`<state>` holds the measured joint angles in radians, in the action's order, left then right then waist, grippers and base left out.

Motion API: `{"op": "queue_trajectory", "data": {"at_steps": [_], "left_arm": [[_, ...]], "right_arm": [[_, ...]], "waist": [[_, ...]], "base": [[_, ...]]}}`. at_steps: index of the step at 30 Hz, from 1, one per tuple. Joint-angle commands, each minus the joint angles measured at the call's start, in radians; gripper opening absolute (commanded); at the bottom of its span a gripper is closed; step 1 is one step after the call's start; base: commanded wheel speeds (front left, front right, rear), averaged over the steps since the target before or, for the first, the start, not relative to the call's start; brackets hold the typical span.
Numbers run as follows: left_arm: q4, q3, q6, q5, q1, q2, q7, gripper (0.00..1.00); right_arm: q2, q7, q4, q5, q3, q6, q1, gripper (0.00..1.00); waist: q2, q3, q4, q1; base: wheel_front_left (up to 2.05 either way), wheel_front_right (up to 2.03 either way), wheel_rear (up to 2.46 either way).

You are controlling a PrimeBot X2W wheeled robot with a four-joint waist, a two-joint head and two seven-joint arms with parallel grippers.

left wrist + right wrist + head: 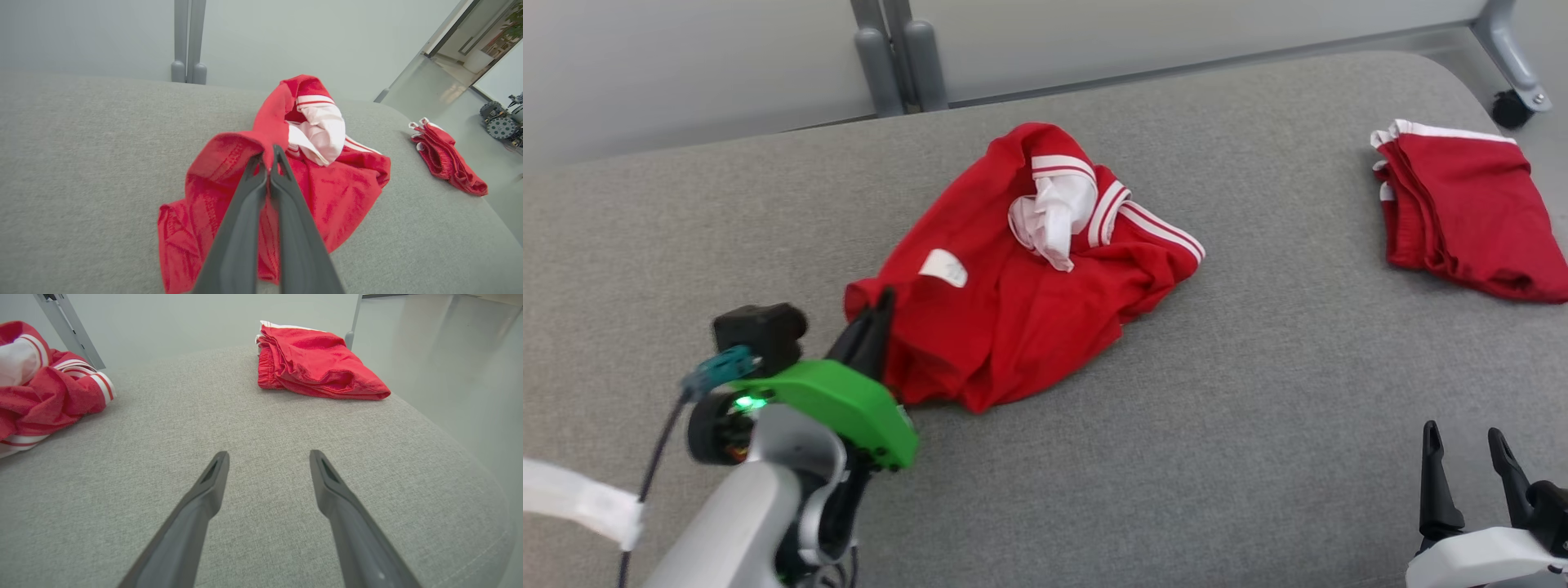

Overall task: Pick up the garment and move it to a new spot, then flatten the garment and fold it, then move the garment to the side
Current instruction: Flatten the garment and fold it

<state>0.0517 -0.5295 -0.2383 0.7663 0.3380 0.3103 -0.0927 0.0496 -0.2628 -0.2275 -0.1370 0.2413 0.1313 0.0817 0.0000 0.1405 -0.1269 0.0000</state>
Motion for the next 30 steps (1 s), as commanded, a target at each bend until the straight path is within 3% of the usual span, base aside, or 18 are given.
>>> {"op": "queue_trajectory", "data": {"at_steps": [1,5,11,17,22,24,25,27,30], "left_arm": [[-0.025,0.029,-0.013,0.015,-0.039,0.049,-0.012,0.0],[-0.079,0.119,-0.019,0.102,-0.112,0.118,-0.048,0.0],[-0.008,0.191,0.025,0.192,-0.193,0.201,-0.09,0.0],[0.115,0.221,0.065,0.28,-0.321,0.188,-0.085,0.0],[0.258,0.243,0.103,0.317,-0.346,0.143,-0.021,0.02],[0.303,0.255,0.116,0.324,-0.332,0.122,0.014,0.48],[0.322,0.259,0.119,0.326,-0.324,0.115,0.025,1.0],[0.359,0.259,0.119,0.305,-0.318,0.119,0.048,1.0],[0.387,0.277,0.068,0.268,-0.334,0.15,0.099,1.0]], "right_arm": [[0.003,-0.003,0.002,0.007,-0.002,-0.001,0.012,1.0],[0.003,-0.003,0.004,0.015,-0.001,-0.001,0.017,1.0],[0.003,-0.003,0.0,0.019,-0.007,-0.001,0.018,1.0],[0.002,-0.003,-0.005,0.011,-0.005,-0.001,0.032,1.0],[0.003,-0.003,-0.01,0.017,-0.005,-0.001,0.036,1.0],[0.003,-0.003,-0.011,0.019,-0.003,-0.001,0.032,1.0],[0.003,-0.003,-0.011,0.021,-0.003,-0.001,0.03,1.0],[0.003,-0.003,-0.01,0.026,-0.004,-0.001,0.023,1.0],[0.003,-0.003,-0.004,0.029,-0.002,-0.001,0.015,1.0]], "waist": [[0.0,-0.044,0.056,0.0],[0.0,-0.067,0.093,0.0],[0.0,-0.08,0.118,0.0],[0.0,-0.066,0.112,0.0],[0.0,-0.049,0.115,0.0],[0.0,-0.046,0.116,0.0],[0.0,-0.045,0.115,0.0],[0.0,-0.045,0.113,0.0],[0.0,-0.048,0.101,0.0]], "base": [[0.0,0.0,0.0],[0.0,0.0,0.0],[0.0,0.0,0.0],[0.0,0.0,0.0],[0.0,0.0,0.0],[0.0,0.0,0.0],[0.0,0.0,0.0],[0.0,0.0,0.0],[0.0,0.0,0.0]]}}
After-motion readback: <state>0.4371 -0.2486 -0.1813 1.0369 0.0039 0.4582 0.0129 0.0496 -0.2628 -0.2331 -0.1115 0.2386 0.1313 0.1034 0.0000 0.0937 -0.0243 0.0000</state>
